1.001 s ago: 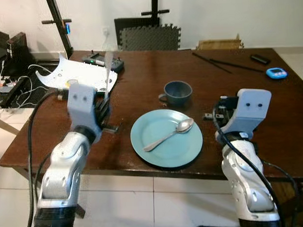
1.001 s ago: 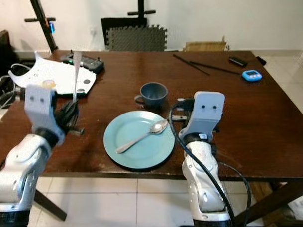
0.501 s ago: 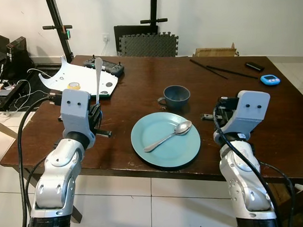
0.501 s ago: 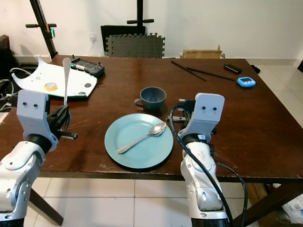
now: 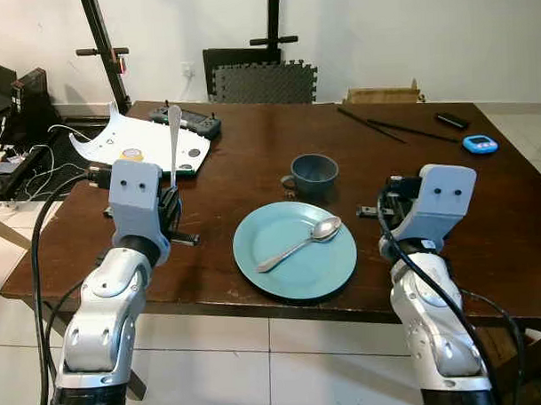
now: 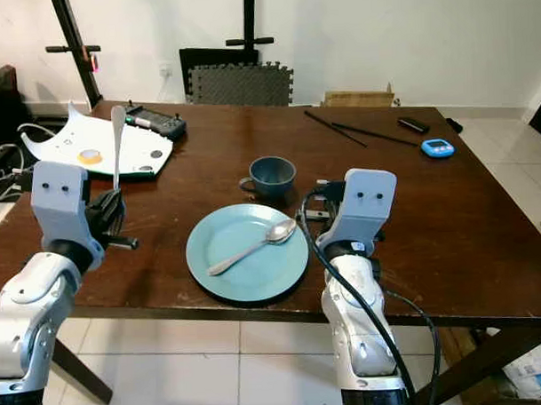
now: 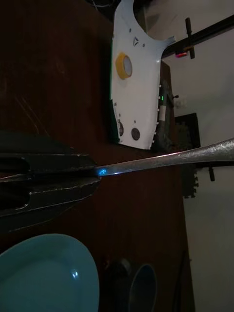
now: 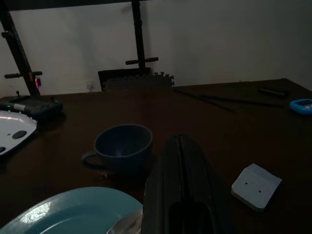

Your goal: Setting the table

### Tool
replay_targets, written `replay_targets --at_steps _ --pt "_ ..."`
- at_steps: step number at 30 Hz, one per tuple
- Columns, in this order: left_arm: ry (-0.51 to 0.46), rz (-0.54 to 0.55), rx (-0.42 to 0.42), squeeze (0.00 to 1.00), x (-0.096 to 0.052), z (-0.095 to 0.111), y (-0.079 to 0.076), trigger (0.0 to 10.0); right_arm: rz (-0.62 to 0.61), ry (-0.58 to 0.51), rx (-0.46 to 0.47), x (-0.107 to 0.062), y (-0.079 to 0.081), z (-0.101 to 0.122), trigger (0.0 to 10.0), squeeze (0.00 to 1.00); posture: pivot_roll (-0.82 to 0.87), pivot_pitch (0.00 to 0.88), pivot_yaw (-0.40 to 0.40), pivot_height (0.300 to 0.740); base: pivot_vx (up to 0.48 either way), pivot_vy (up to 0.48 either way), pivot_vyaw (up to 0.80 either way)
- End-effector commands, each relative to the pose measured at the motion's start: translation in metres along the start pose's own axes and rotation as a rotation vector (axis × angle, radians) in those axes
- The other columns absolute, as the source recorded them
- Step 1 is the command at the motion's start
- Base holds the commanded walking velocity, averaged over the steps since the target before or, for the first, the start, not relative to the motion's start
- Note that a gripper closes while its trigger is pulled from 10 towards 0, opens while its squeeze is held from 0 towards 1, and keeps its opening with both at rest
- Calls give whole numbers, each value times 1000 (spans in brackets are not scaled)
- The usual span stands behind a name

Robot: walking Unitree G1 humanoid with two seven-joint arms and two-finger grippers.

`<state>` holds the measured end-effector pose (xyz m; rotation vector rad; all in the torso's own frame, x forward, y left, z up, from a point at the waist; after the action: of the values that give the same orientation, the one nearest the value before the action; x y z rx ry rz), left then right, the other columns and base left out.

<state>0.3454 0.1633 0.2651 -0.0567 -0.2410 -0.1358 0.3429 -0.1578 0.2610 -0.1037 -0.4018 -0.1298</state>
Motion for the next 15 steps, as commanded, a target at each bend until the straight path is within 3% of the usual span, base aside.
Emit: replay_targets --at_steps 1,15 --pt "10 19 11 0 -4 -2 3 10000 10 13 5 -2 2 -4 10000 0 -6 126 47 740 0 0 800" --pt "22 15 8 0 -5 -5 -1 10000 11 20 13 -2 1 -5 10000 0 -3 135 45 740 0 0 800"
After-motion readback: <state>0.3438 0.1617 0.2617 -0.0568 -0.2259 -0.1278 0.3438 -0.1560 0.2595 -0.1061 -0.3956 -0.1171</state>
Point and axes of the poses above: a point about 5 cm out from each wrist's last joint towards the gripper, its own x axis pointing out of the wrist towards the gripper, its own z axis along the axis of the wrist's last joint, y = z × x, the point moved 2 cm from there along x, pointing out of the wrist towards the gripper, and after that the axes turned 9 degrees about -x, right-handed, at the moved point
